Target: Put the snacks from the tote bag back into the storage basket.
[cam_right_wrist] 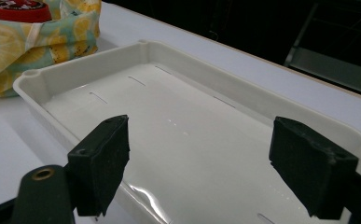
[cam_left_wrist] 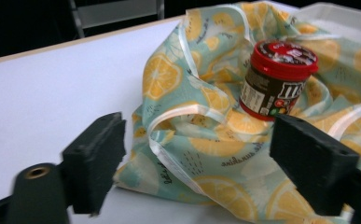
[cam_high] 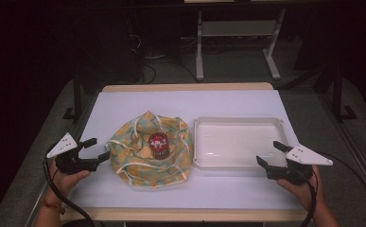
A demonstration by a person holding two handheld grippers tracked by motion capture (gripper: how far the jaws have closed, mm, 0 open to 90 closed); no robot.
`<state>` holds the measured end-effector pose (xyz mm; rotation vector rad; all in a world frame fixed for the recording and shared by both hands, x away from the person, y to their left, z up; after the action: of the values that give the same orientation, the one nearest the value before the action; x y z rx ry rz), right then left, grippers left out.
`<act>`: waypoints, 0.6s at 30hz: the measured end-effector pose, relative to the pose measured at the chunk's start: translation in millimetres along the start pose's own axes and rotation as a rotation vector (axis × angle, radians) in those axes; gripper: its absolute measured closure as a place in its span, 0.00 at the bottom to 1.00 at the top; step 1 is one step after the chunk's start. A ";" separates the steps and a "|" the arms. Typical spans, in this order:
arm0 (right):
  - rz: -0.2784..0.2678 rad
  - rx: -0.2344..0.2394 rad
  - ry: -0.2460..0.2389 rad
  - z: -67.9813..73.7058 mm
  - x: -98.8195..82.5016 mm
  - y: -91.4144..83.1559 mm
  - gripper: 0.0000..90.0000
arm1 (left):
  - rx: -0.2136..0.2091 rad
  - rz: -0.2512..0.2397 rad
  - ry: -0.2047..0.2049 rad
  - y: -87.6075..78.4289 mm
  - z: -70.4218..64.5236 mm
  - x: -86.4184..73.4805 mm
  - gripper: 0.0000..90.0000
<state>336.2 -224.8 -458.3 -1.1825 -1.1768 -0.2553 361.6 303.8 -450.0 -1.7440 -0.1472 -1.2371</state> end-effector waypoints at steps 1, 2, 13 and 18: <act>0.001 0.002 -0.002 0.2 0.1 1.2 0.22 | 0.025 0.006 0.021 2.3 -1.8 -1.7 0.21; 0.003 0.003 -0.004 0.5 0.3 2.1 0.22 | 0.026 0.012 0.017 3.6 -2.2 -2.5 0.22; 0.018 0.016 -0.031 8.5 6.1 9.6 0.22 | 0.054 0.051 0.032 6.5 -6.7 -13.9 0.23; 0.023 0.016 -0.034 8.3 5.1 10.2 0.22 | 0.029 0.067 0.031 10.1 -11.4 -11.0 0.23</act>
<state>340.8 -211.7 -460.8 -1.1895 -1.1925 -0.2085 354.5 294.3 -464.6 -1.6906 -0.0871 -1.2073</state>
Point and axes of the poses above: each handheld gripper's, and its own axes: y roughly forward along the jaws, x roughly out of its top, z roughly to its left, the point moved 10 cm from there along y, roughly forward along the jaws, and after that the axes turned 13 degrees about z, right-handed, at the moved point
